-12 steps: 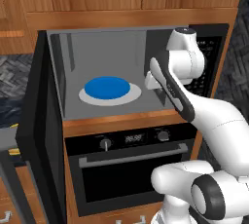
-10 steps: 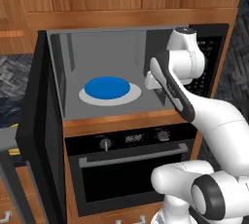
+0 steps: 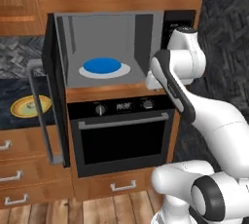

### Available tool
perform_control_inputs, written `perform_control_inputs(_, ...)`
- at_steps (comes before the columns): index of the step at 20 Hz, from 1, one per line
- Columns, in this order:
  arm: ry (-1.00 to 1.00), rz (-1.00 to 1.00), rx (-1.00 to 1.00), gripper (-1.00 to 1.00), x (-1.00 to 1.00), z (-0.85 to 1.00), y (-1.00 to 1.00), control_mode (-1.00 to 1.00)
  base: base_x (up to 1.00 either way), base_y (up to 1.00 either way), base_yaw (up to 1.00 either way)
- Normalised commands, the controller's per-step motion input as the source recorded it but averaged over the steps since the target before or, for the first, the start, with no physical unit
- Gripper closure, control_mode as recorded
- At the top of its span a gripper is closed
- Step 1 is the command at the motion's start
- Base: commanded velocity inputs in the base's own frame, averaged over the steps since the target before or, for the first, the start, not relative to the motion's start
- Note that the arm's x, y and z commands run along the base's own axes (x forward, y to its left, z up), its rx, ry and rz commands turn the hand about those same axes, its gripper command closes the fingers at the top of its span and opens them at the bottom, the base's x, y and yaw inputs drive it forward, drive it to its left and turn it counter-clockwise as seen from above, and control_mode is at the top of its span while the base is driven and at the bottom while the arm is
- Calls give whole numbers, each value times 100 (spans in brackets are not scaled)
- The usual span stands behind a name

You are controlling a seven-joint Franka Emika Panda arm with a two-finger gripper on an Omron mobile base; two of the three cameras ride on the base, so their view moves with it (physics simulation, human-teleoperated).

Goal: Pick the egg from the counter and place it in the microwave.

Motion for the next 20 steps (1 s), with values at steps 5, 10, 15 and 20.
perform_control_inputs(5,0,0,0,-100,0,0,0,100,-100,-4,4)
perform_control_inputs(10,0,0,0,-100,0,0,0,100,-77,33,0)
perform_control_inputs(15,0,0,0,-100,0,0,0,100,-34,99,0)
perform_control_inputs(20,0,0,0,-100,0,0,0,100,-29,100,0)
